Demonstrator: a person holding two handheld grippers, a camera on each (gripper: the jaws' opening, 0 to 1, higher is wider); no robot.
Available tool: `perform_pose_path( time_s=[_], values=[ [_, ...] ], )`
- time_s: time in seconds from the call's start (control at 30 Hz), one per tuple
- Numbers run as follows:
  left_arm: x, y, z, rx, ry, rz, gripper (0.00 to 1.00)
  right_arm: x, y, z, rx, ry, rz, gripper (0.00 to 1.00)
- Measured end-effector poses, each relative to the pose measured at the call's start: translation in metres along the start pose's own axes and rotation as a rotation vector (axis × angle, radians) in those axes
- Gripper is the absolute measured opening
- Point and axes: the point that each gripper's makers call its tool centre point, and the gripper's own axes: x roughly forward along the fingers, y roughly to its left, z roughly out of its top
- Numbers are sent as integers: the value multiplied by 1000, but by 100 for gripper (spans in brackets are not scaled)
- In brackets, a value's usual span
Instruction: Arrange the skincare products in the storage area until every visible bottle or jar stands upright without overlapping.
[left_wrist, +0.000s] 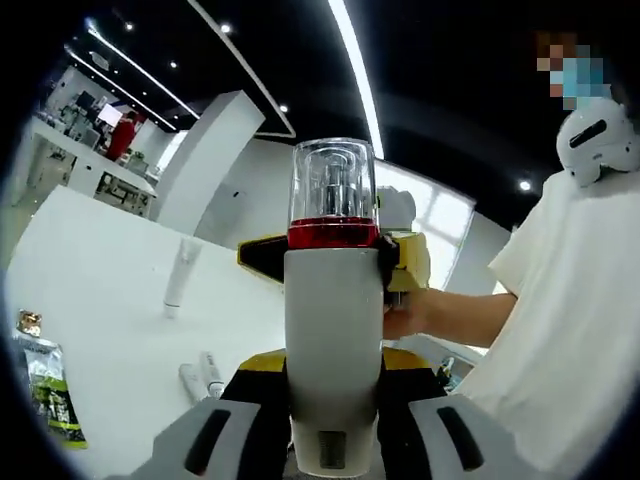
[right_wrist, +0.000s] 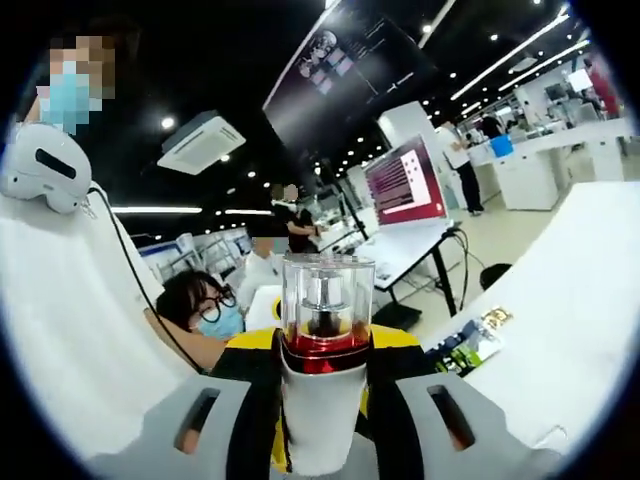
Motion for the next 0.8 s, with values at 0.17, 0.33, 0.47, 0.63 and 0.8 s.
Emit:
perform_pose_path(
  time_s=[0.17,0.33,0.47,0.63,0.8],
  values=[
    [-2,10,1,-6,-12,56,31,1,-10,0,25,-28,-105,31],
    [-4,21,7,-27,-51,137,31,-1,-22,1,79,-46,-236,31],
    [-4,24,10,-14,-54,174,30,0,-26,-4,17,-23,-315,35],
    [-5,28,11,0,-60,210,30,-3,-37,-7,73,-44,-383,36],
    [-6,31,16,21,-72,237,30,-5,-46,-10,98,-29,-435,35]
  ],
)
